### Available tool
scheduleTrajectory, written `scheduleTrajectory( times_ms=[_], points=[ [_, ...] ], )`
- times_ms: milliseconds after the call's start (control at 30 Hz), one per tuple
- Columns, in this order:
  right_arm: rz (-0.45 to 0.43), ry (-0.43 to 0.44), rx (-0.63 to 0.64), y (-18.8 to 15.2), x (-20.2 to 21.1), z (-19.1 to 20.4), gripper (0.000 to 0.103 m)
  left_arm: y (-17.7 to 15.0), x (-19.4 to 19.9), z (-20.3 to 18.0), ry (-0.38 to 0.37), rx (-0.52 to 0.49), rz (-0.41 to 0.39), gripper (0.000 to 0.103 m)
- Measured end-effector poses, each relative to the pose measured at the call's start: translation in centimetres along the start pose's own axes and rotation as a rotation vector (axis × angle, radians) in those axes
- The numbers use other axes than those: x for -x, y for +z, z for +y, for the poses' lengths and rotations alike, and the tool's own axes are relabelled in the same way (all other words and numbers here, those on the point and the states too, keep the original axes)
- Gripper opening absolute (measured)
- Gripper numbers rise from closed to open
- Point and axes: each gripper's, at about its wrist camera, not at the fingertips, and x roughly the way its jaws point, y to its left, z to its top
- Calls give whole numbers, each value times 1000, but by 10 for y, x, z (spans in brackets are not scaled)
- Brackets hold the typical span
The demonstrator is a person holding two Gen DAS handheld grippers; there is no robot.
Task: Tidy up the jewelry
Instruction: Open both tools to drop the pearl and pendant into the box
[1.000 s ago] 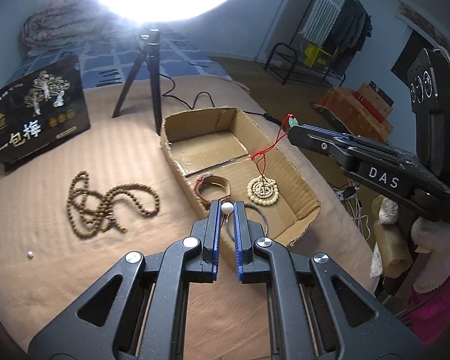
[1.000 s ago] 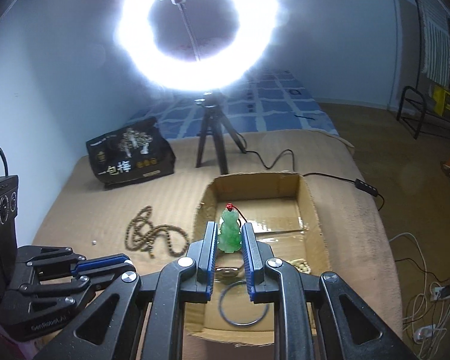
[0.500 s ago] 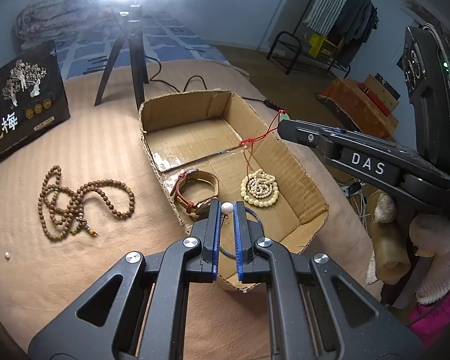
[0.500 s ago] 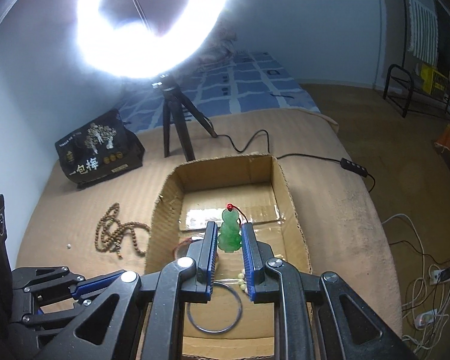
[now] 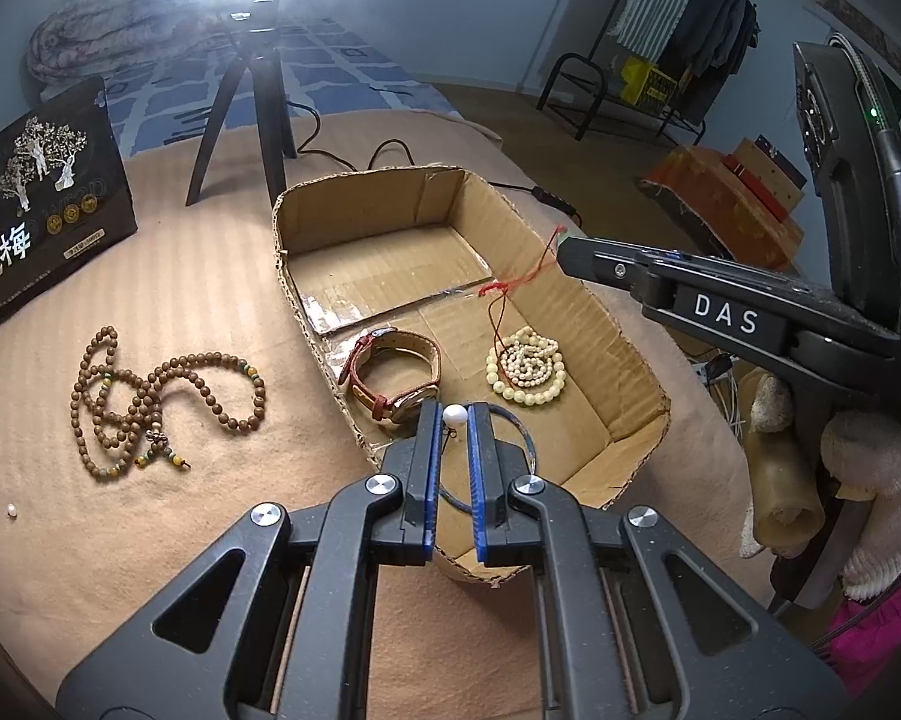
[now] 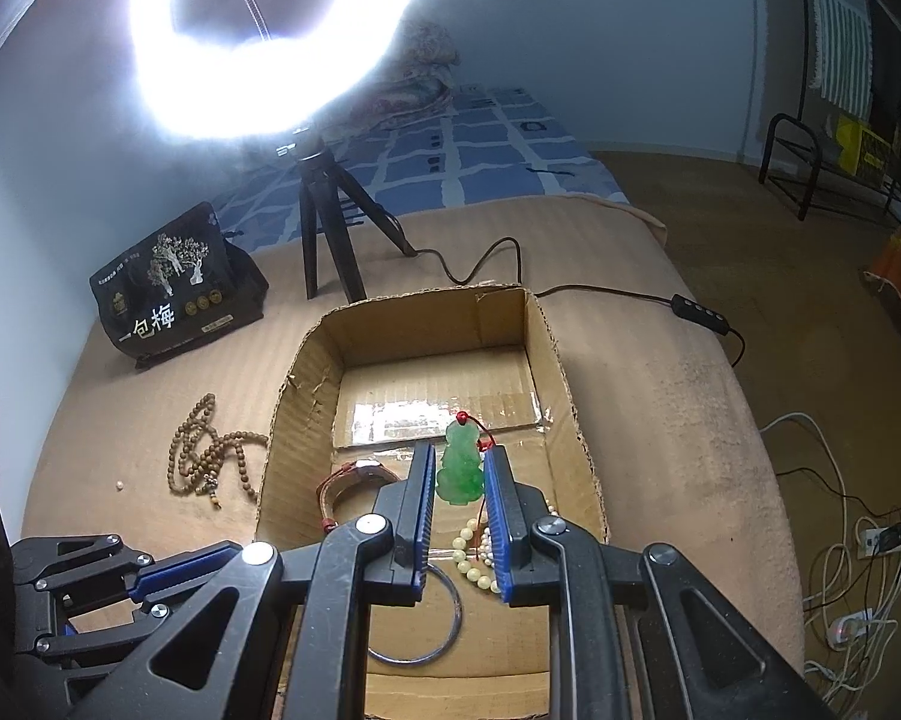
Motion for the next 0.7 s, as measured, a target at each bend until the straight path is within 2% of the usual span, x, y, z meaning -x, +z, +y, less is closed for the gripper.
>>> scheduleTrajectory(
  times_ms=[100,267,300,367,400,433,533,700],
  points=[
    [4,3,-2,1,-1,0,16,0,1,-1,-1,-4,-1,7],
    [0,-8,7,1,-1,2,31,-1,-1,-1,10,-7,2,7],
    [1,-14,11,0,-1,2,36,-1,-2,-2,16,-6,5,9],
    [-3,-23,15,0,-1,3,53,-1,-2,-1,20,-4,6,31],
    [-10,-30,16,0,0,3,64,-1,0,-1,24,-4,-1,47],
    [-18,-37,15,0,1,3,72,-2,1,-1,30,-5,-11,54],
    [-30,-45,5,1,3,2,83,-2,2,-1,42,-6,-11,56],
    [-37,-56,2,1,3,2,92,-3,1,0,50,1,-2,56]
  ],
)
